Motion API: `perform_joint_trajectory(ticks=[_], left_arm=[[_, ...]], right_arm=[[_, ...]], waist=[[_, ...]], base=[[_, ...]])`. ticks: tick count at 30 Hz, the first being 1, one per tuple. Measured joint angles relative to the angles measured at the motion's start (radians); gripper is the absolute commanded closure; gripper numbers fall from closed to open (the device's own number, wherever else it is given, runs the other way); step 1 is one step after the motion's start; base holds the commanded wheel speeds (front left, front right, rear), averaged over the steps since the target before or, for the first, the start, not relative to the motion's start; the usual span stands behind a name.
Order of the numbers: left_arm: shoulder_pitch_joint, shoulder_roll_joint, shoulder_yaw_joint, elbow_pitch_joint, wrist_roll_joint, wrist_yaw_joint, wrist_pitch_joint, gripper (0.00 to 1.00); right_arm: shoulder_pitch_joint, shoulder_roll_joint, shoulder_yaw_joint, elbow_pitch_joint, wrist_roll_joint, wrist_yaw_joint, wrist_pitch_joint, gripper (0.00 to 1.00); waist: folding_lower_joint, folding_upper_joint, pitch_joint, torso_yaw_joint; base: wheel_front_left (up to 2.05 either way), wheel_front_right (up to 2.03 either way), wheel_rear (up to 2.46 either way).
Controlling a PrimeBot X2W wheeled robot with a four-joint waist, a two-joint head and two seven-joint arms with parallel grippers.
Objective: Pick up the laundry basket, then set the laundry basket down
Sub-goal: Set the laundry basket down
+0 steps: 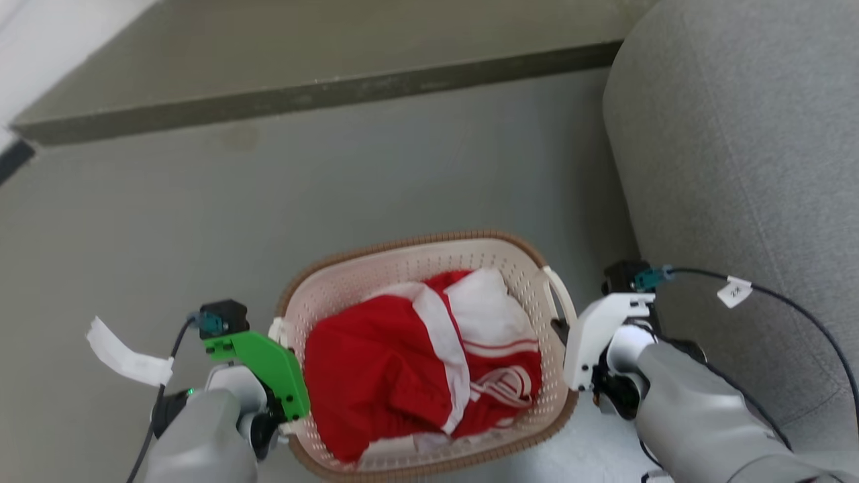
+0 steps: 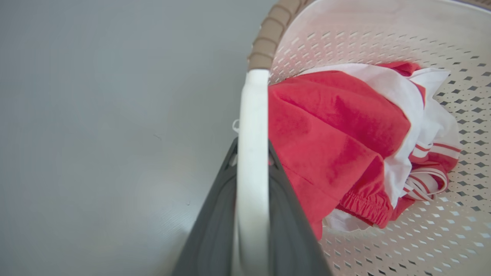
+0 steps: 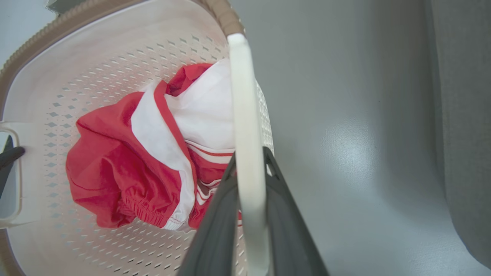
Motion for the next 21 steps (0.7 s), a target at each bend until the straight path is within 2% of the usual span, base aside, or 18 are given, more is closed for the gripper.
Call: perform_joint_trajectory(ticks=[21], left_arm=[[-0.22, 0.049, 0.003, -0.058, 0.044, 0.007, -0.114, 1.0]], right_arm=[[-0.235, -0.004, 0.009, -0.037, -0.044, -0.032, -0.094, 1.0]], waist=[[0.0001, 0.0, 0.283, -0.007]], base=[[0.0, 0.0, 0.0]])
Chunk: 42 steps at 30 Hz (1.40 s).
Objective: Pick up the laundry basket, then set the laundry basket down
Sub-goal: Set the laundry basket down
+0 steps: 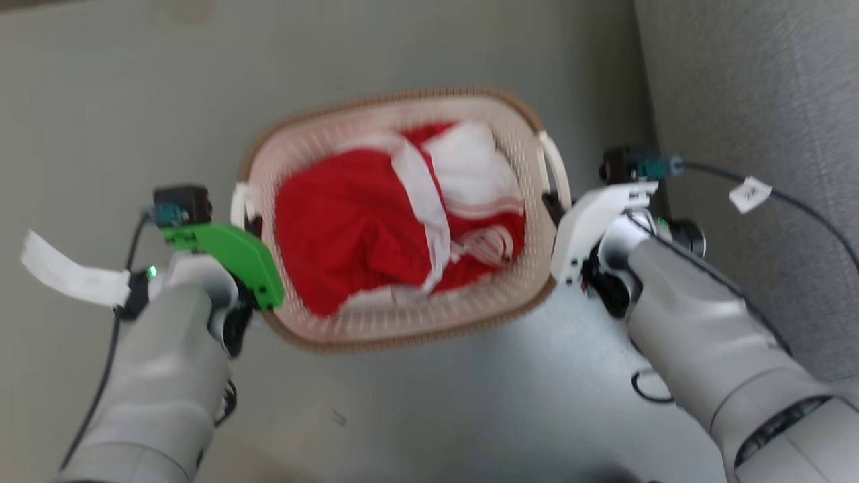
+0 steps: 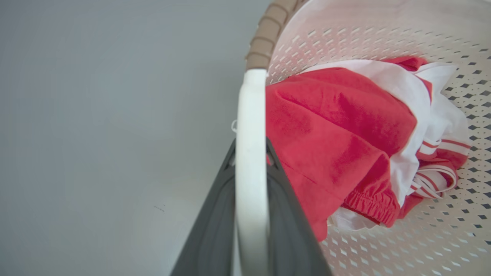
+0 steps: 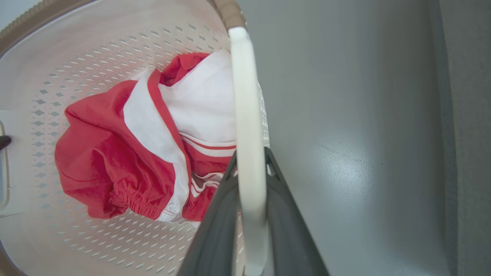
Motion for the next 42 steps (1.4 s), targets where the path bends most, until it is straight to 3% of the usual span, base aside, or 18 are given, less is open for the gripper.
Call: perform_joint_trajectory(ticks=[6, 20, 33, 42], left_arm=[[-0.071, 0.013, 0.0, -0.019, 0.017, 0.0, -0.043, 1.0], [-0.222, 0.027, 0.005, -0.032, 0.029, 0.0, -0.081, 1.0], [-0.31, 0.041, 0.001, -0.02, 0.052, -0.001, -0.095, 1.0], [-0.322, 0.038, -0.01, 0.009, 0.053, -0.01, -0.102, 1.0]], right_arm=[[-0.077, -0.002, -0.001, -0.007, -0.008, -0.023, -0.03, 1.0], [-0.23, -0.012, -0.016, -0.012, -0.017, -0.04, -0.068, 1.0], [-0.322, -0.013, -0.021, -0.001, -0.025, -0.04, -0.089, 1.0], [-0.336, -0.007, -0.02, 0.02, -0.026, -0.039, -0.1, 1.0]], waist=[[0.0, 0.0, 0.079, -0.003], [-0.0001, 0.0, 0.262, -0.003], [-0.0001, 0.0, 0.404, 0.001], [-0.0001, 0.0, 0.441, 0.003]], base=[[0.0, 0.0, 0.0], [0.0, 0.0, 0.0], [0.0, 0.0, 0.0], [0.0, 0.0, 0.0]])
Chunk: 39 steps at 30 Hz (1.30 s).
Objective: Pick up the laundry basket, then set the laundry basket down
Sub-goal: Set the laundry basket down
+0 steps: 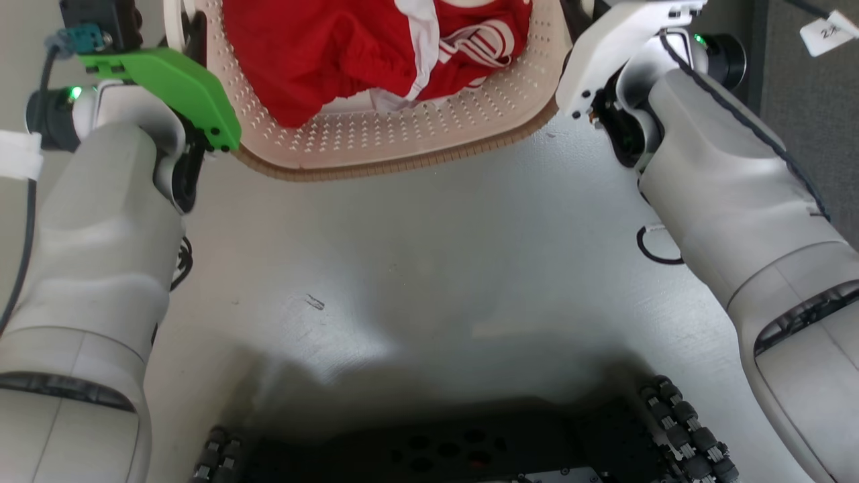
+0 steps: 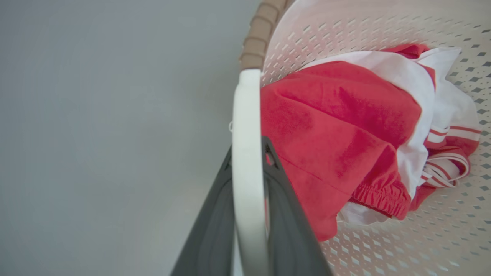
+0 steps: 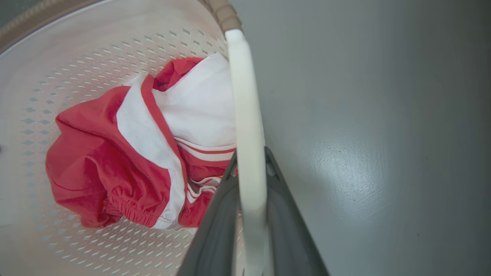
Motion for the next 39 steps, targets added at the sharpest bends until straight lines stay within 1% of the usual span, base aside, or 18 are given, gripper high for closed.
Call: perform_joint_trajectory(ticks=[5, 9, 17, 19, 21, 23, 24, 25, 26, 27, 28, 30, 37, 39], left_arm=[[-0.028, 0.002, 0.0, 0.01, 0.006, -0.008, 0.0, 1.0], [-0.039, 0.002, -0.001, 0.018, 0.007, -0.009, -0.001, 1.0], [-0.05, 0.0, -0.002, 0.033, 0.007, -0.018, -0.014, 1.0], [-0.051, -0.002, -0.002, 0.037, 0.007, -0.019, -0.018, 1.0], [-0.051, -0.006, -0.002, 0.043, 0.007, -0.021, -0.018, 1.0], [-0.051, -0.009, -0.002, 0.051, 0.006, -0.021, -0.018, 1.0], [-0.051, -0.012, -0.002, 0.054, 0.006, -0.022, -0.018, 0.79], [-0.051, -0.013, -0.002, 0.057, 0.006, -0.024, -0.018, 0.45], [-0.051, -0.012, -0.002, 0.062, 0.005, -0.026, -0.018, 0.31], [-0.051, -0.012, -0.001, 0.066, 0.005, -0.026, -0.018, 0.0], [-0.051, -0.01, 0.0, 0.072, 0.004, -0.026, -0.018, 0.0], [-0.051, -0.003, 0.0, 0.081, 0.004, -0.028, -0.018, 0.0], [-0.051, -0.005, 0.0, 0.086, -0.002, -0.03, -0.018, 0.0], [-0.051, -0.006, 0.0, 0.088, -0.003, -0.031, -0.019, 0.0]], right_arm=[[-0.025, 0.002, -0.001, 0.007, 0.0, 0.0, -0.007, 1.0], [-0.03, 0.002, -0.002, 0.013, 0.0, 0.008, -0.016, 1.0], [-0.039, 0.006, -0.001, 0.028, 0.0, 0.012, -0.023, 1.0], [-0.04, 0.005, -0.001, 0.033, 0.0, 0.025, -0.023, 1.0], [-0.04, 0.004, 0.0, 0.039, 0.002, 0.03, -0.019, 1.0], [-0.04, 0.002, 0.0, 0.043, 0.007, 0.046, -0.008, 1.0], [-0.04, 0.0, -0.001, 0.044, 0.011, 0.053, -0.004, 0.8], [-0.039, 0.0, -0.002, 0.047, 0.017, 0.056, 0.002, 0.44], [-0.039, -0.004, -0.001, 0.05, 0.021, 0.064, 0.008, 0.0], [-0.039, -0.011, 0.0, 0.052, 0.021, 0.07, 0.009, 0.0], [-0.039, -0.017, 0.0, 0.055, 0.022, 0.07, 0.013, 0.0], [-0.036, -0.036, 0.003, 0.059, 0.026, 0.082, 0.027, 0.0], [-0.026, -0.041, 0.014, 0.038, 0.048, 0.104, 0.042, 0.0], [-0.022, -0.041, 0.02, 0.031, 0.049, 0.105, 0.048, 0.0]], waist=[[0.0, 0.0, 0.017, -0.003], [0.0, 0.0, 0.024, -0.005], [0.0, 0.0, 0.029, -0.006], [-0.0001, 0.0, 0.028, -0.005], [0.0, 0.0, 0.026, -0.003], [0.0, 0.0, 0.023, -0.001], [0.0, 0.0, 0.022, 0.0], [0.0, 0.0, 0.021, 0.001], [0.0, 0.0, 0.019, 0.001], [0.0, 0.0, 0.018, 0.002], [0.0, 0.0, 0.016, 0.003], [0.0, 0.0, 0.013, 0.005], [0.0, 0.0, 0.003, 0.011], [0.0, 0.0, 0.0, 0.013]], base=[[0.0, 0.0, 0.0], [0.0, 0.0, 0.0], [0.0, 0.0, 0.0], [0.0, 0.0, 0.0], [0.0, 0.0, 0.0], [0.0, 0.0, 0.0], [0.0, 0.0, 0.0], [0.0, 0.0, 0.0], [0.0, 0.0, 0.0], [0.0, 0.0, 0.0], [0.0, 0.0, 0.0], [0.0, 0.0, 0.0], [0.0, 0.0, 0.0], [0.0, 0.0, 0.0]])
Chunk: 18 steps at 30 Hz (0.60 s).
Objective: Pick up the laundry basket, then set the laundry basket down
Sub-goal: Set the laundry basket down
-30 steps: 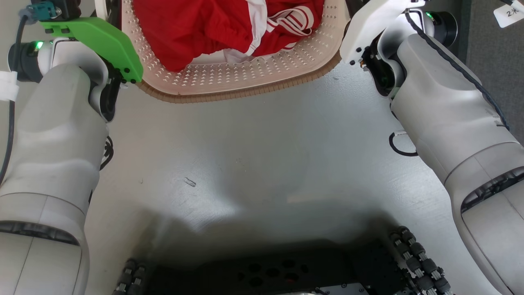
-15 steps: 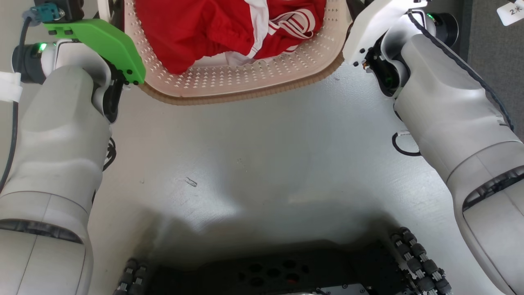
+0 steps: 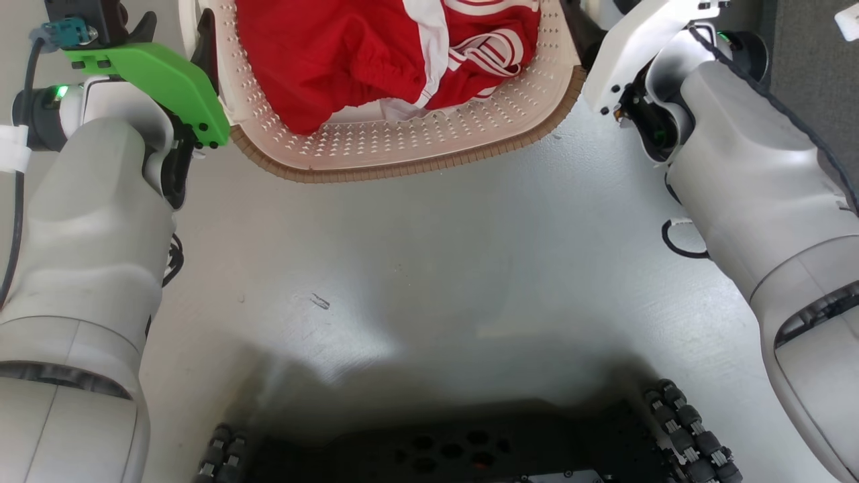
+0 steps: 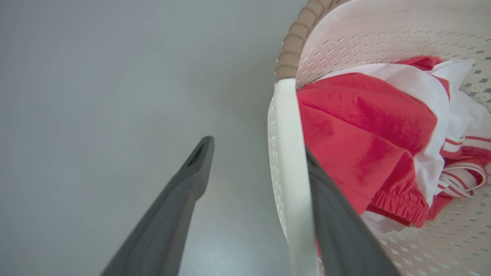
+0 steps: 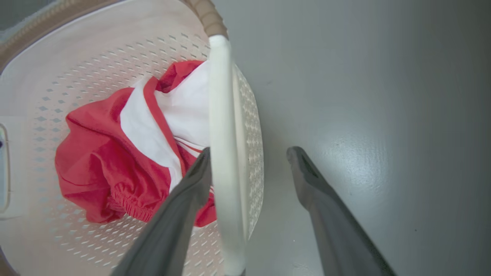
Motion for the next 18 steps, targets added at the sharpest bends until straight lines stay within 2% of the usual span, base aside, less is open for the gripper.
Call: perform_joint_trajectory(ticks=[11, 18], left_arm=[[0.011, -0.016, 0.0, 0.008, -0.011, -0.008, -0.016, 0.0], [0.046, -0.017, -0.004, 0.01, -0.011, -0.009, -0.044, 0.0]], right_arm=[[0.044, -0.001, 0.016, -0.017, 0.035, 0.009, 0.002, 0.0], [0.06, -0.001, 0.024, -0.024, 0.036, 0.01, -0.055, 0.0]], waist=[[0.0, 0.0, -0.043, 0.009], [0.0, 0.0, -0.087, 0.011]], base=[[0.0, 0.0, 0.0], [0.0, 0.0, 0.0]])
